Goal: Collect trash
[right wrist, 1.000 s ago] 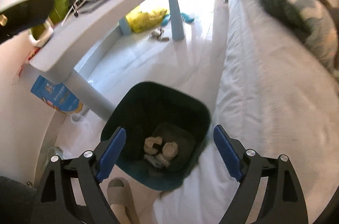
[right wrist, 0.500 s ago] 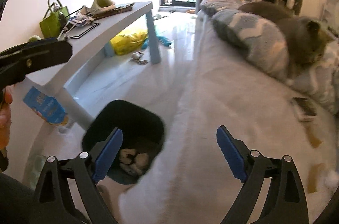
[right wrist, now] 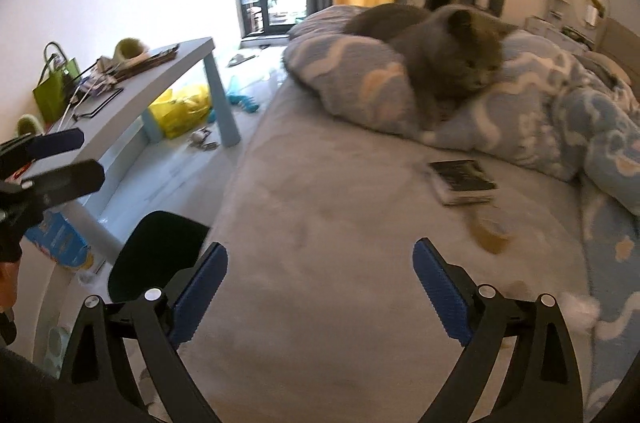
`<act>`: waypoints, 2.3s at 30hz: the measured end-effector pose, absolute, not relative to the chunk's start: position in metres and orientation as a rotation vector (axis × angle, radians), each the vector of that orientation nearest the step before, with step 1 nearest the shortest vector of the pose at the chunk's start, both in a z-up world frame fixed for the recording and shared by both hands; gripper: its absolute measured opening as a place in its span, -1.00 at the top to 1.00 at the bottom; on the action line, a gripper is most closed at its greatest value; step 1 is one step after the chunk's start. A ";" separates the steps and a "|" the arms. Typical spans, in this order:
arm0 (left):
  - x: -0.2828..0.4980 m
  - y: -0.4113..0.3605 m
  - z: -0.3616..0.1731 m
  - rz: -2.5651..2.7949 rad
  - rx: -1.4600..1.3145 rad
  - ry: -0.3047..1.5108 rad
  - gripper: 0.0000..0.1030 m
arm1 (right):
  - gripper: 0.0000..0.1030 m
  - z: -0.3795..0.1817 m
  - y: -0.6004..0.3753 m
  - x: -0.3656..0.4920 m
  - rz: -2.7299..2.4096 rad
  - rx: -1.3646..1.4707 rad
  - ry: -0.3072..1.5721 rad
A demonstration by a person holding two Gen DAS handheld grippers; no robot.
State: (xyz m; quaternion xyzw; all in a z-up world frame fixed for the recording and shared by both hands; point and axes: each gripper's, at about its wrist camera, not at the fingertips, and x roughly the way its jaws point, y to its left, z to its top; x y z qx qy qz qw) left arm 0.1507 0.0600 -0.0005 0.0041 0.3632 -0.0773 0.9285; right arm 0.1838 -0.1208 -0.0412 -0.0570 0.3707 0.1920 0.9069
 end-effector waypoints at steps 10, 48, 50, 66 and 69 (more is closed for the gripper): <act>0.169 0.003 -0.008 -0.233 0.031 0.756 -0.89 | -0.84 -0.040 -0.194 0.197 0.244 -0.088 0.731; 0.183 -0.160 -0.053 -0.495 0.137 0.821 -0.88 | -0.42 -0.104 -0.358 0.220 0.036 0.140 0.881; 0.182 -0.168 -0.057 -0.513 0.133 0.834 -0.88 | -0.31 -0.108 -0.360 0.221 0.048 0.149 0.889; 0.187 -0.207 -0.082 -0.501 0.155 0.889 -0.63 | -0.20 -0.101 -0.371 0.204 0.116 0.162 0.832; 0.191 -0.209 -0.084 -0.492 0.133 0.898 -0.52 | -0.20 -0.096 -0.373 0.199 0.124 0.166 0.819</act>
